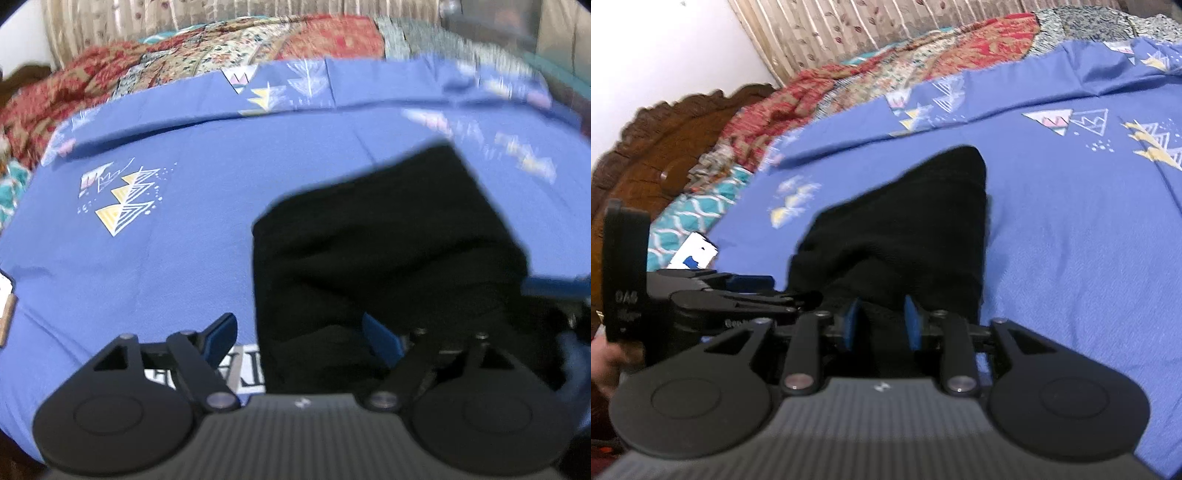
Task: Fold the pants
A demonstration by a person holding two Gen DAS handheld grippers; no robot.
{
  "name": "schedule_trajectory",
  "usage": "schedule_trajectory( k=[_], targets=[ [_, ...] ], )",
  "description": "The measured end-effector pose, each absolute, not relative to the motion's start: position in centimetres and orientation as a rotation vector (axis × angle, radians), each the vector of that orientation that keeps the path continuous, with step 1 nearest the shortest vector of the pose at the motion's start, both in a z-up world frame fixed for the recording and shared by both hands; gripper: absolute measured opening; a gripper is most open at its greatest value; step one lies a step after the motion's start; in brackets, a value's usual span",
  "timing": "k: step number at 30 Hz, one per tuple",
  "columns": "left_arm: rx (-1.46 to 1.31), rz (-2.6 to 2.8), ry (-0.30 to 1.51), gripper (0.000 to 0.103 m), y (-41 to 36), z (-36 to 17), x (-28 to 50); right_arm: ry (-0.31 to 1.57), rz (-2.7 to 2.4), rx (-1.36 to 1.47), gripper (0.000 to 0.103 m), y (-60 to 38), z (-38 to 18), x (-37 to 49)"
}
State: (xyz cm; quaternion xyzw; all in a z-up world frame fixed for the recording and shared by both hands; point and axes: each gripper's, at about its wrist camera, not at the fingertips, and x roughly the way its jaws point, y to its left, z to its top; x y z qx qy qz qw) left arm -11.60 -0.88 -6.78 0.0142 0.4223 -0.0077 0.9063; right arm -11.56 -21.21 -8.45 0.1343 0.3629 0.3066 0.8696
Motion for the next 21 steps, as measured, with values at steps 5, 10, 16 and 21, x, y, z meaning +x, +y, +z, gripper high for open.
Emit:
schedule_trajectory(
  k=[5,10,16,21],
  targets=[
    [-0.196,-0.104,0.776,0.100,5.2,-3.9,-12.0,0.685,0.592,0.389,0.085,-25.2,-7.0,-11.3],
    [-0.387,-0.187,0.931,0.103,7.6,-7.2,-9.1,0.816,0.583,0.531,0.088,-26.4,-9.6,-8.4],
    [-0.642,-0.354,1.073,0.094,6.5,-12.9,-6.9,0.953,0.674,0.530,0.093,-22.1,-11.9,-5.6],
    [-0.526,-0.380,1.015,0.039,5.0,-9.6,-7.0,0.947,0.693,0.446,0.062,-19.2,-10.6,-5.2]
  ],
)
